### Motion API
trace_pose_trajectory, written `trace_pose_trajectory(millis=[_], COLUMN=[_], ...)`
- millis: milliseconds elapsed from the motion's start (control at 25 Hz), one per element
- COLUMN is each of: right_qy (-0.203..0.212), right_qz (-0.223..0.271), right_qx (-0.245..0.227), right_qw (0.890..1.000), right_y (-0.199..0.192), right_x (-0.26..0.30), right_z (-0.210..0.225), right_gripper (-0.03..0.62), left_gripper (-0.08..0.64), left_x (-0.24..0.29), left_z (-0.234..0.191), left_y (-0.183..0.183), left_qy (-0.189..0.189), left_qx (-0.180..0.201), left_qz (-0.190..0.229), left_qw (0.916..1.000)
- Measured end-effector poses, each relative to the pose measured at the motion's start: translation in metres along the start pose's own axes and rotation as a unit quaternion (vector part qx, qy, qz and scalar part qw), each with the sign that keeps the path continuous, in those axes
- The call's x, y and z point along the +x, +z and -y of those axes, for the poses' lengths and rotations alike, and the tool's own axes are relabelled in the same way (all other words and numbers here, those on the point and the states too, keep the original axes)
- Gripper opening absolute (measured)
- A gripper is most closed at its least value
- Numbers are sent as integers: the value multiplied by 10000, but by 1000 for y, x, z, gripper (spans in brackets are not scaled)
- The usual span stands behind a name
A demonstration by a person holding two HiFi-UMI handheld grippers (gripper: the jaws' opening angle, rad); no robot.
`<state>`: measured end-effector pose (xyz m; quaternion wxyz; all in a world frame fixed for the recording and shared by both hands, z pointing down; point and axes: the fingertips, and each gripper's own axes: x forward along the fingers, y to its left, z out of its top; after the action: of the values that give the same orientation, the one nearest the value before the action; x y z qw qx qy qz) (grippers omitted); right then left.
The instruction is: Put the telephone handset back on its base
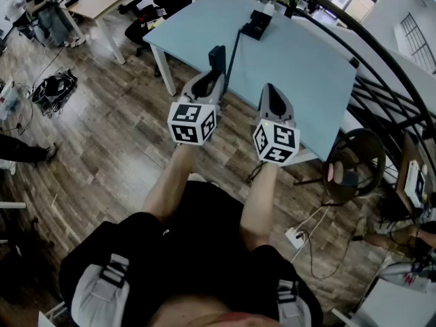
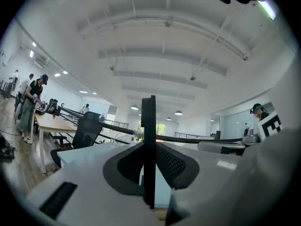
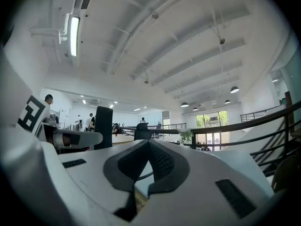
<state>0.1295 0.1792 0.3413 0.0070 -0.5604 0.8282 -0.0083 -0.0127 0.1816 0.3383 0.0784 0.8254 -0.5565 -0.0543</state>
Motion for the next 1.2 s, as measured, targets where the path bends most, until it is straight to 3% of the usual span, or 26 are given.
trace_pose_trajectory(millis=[600,1200], right_qy=[-3,516], right_qz=[-17,-9], right_qx=[-93,-145], right_qw=[10000,9986], right_y=[-3,0], right_x=[26,73], right_z=[-6,-39], right_gripper=[-8,-8], left_gripper=[71,69], left_x=[1,3], left_z=[-25,-62], left_y=[1,21], left_qy=[186,459], left_qx=[-104,-166], left_qz=[52,256], left_qw=[9998,9985])
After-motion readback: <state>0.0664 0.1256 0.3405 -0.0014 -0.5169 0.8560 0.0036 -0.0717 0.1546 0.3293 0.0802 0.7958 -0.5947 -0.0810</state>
